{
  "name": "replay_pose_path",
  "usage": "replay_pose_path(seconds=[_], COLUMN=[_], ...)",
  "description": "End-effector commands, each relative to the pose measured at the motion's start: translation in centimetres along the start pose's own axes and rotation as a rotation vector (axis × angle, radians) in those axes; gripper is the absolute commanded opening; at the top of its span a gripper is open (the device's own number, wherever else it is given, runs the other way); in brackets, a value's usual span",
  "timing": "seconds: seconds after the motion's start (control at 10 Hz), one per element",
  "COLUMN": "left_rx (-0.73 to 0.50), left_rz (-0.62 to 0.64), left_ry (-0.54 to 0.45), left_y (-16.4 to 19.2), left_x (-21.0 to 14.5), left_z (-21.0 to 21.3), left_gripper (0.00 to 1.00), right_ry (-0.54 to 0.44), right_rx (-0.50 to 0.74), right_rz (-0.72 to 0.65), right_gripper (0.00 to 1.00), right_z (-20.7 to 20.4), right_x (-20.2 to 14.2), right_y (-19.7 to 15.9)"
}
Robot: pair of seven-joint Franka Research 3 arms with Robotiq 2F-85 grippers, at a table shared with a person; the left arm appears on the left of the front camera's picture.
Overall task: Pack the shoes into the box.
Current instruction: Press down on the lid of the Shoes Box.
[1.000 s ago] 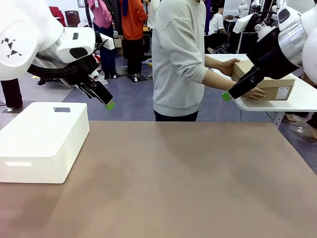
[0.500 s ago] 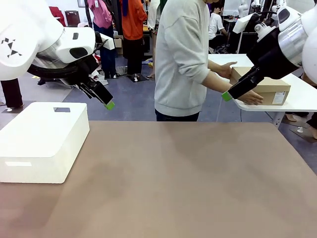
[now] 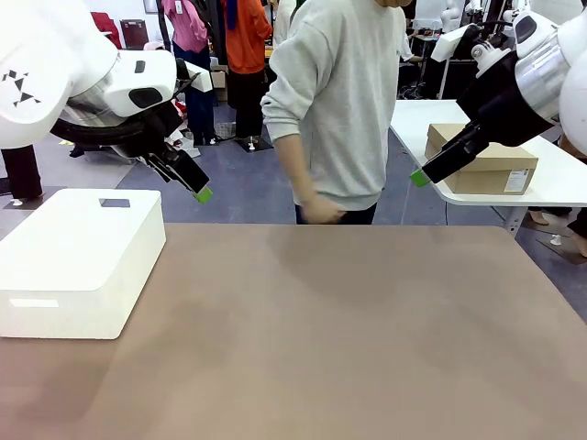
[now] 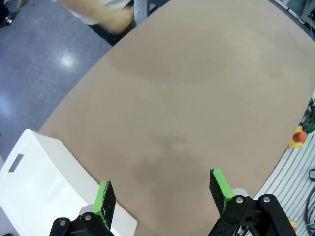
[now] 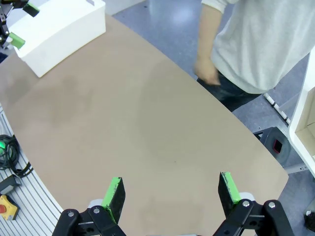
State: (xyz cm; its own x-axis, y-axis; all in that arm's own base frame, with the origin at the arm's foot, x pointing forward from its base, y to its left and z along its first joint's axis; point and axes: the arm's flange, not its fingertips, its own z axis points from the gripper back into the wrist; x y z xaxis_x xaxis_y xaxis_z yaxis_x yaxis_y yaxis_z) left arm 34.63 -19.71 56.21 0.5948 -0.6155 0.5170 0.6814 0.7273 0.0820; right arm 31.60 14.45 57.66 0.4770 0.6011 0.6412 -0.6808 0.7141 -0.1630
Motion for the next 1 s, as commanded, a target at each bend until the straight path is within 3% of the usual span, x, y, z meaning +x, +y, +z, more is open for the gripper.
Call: replay_pose_path(seconds=[0.0, 0.9], left_rx=[-0.004, -0.004], left_rz=[0.007, 0.007], left_ry=[0.003, 0.003], left_y=[0.11, 0.11], left_x=[-0.17, -0.17], left_z=[0.16, 0.16], left_gripper=[1.0, 1.0], right_ry=[-0.007, -0.007], right_rx=[-0.013, -0.013], right_rz=[-0.016, -0.016], right_gripper=[1.0, 1.0], right_z=[-0.01, -0.01], right_x=[0.48, 0.48], right_y=[-0.02, -0.02])
